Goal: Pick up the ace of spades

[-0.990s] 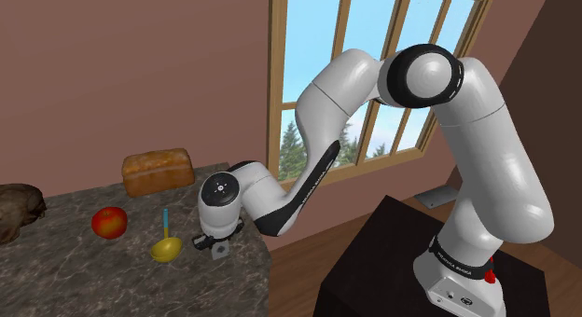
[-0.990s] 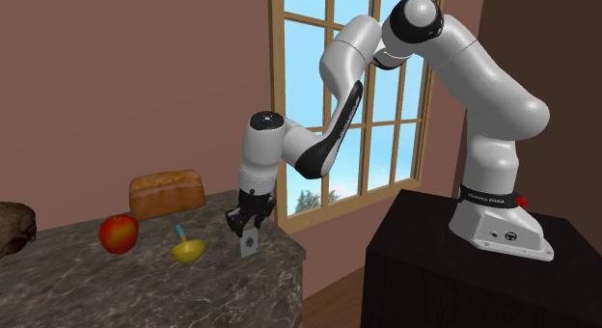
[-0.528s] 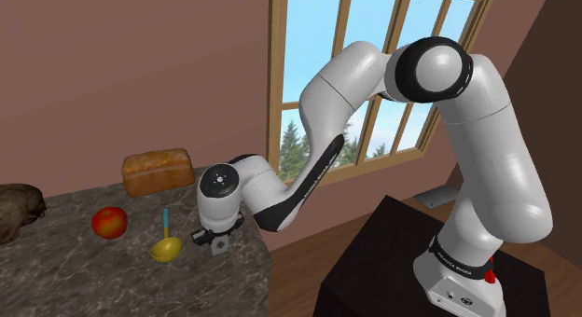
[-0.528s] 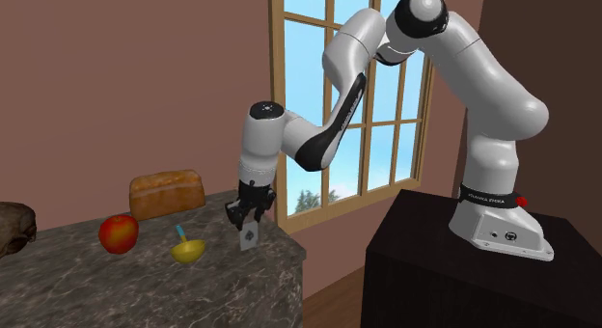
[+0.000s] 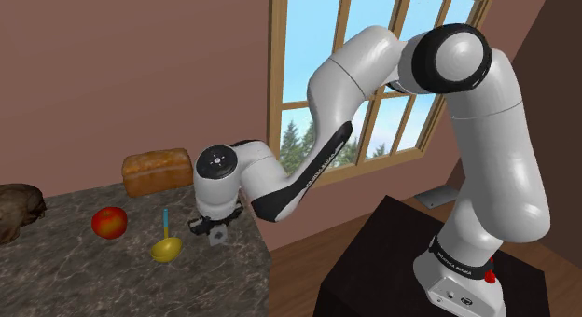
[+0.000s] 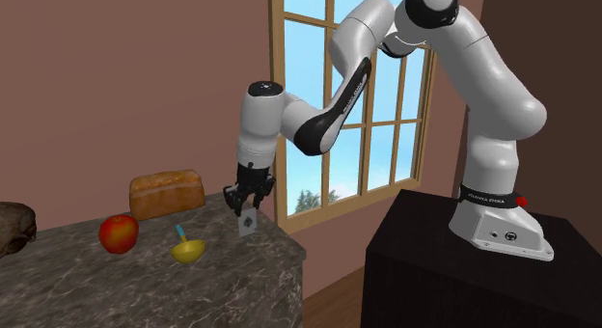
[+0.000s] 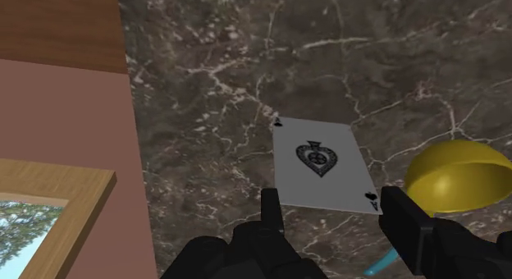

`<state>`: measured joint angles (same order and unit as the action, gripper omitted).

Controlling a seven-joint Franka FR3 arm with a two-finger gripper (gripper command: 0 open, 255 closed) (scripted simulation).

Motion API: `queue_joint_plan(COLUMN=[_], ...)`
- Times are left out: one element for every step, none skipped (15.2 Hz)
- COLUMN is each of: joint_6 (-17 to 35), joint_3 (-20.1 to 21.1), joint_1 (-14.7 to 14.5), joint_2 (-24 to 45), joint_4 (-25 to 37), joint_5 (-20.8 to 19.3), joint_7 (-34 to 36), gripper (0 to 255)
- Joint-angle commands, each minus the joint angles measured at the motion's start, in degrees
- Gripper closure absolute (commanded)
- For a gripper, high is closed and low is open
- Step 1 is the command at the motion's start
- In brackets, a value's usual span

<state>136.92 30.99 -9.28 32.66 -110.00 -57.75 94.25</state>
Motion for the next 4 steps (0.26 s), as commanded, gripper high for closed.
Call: queue_joint_plan(joint_6=[-0.6,-0.9,-0.9,-0.9], joint_3=[0.7,1.1,1.1,1.1], joint_1=[0.5,0.8,0.8,0.8], joint_2=[-1.3,-1.8,-1.9,-1.9], joint_4=[-0.4,-0.5,-0.5,-0.5], joint_5=[1.2,1.8,1.9,1.9], joint_7=[-0.9,-1.5,-1.5,-1.5], gripper=[255,255,255,255])
